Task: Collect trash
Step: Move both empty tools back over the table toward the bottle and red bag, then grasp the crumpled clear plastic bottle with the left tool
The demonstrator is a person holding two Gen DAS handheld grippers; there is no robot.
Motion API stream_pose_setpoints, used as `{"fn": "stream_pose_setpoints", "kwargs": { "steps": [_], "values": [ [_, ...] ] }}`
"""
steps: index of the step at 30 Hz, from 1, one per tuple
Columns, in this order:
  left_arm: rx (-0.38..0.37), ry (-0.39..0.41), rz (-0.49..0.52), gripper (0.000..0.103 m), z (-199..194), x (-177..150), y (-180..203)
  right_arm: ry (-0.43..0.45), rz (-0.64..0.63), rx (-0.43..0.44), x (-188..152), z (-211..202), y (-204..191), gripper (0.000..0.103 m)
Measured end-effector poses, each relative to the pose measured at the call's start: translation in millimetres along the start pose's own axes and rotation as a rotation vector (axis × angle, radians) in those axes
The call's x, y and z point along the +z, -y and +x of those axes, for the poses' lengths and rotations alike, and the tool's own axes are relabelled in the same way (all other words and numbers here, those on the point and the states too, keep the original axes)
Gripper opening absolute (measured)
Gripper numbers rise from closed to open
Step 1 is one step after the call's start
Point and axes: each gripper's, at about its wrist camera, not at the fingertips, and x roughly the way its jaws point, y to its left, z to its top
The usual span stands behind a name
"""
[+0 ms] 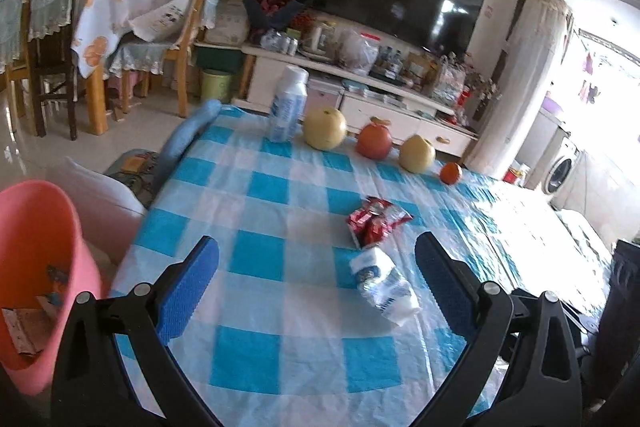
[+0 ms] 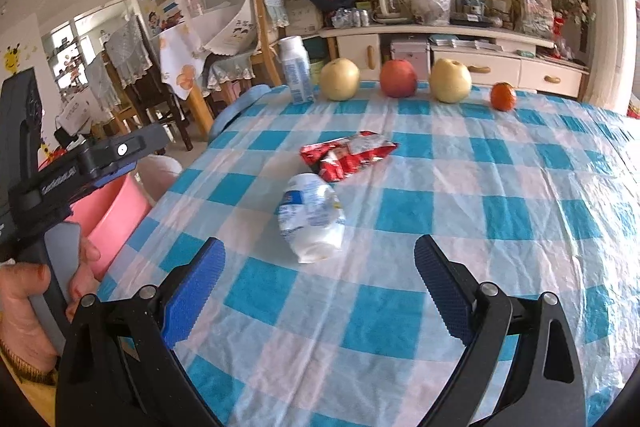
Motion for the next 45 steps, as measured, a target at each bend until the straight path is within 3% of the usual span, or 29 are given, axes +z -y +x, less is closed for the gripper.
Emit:
{"fn": "stream_pose_setpoints", "kwargs": {
  "steps": [8,11,23,27,32,36,41,45],
  "values": [
    [-0.048,-0.114,0.069,0.099,35,-16,37,-0.02,0.081,-0.022,5,7,46,0.095],
    [-0.037,-0.19,0.075,0.099,58,-25,48,-0.026,0.122,-0.022,8,11,66,0.095],
    [0.041,-0.296,0.095,0.097,116,-39,74,-0.059,0.253,0.01,24,31,118,0.095],
    [0.085,-0.315,0.082,0.08,128,-41,75,-0.076,0.233,0.033,30,44,116,0.095],
    [0.119,-0.327,0.092,0.078,137,-41,78,-0.102,0.208,0.064,36,61,113,0.094],
    [0.132,-0.332,0.095,0.067,140,-40,78,-0.121,0.158,0.087,45,75,106,0.094],
    [0.135,-0.341,0.097,0.064,141,-38,76,-0.144,0.107,0.102,52,95,99,0.094],
    [0.137,-0.339,0.092,0.048,140,-36,71,-0.18,0.086,0.127,56,116,96,0.094]
  ]
}}
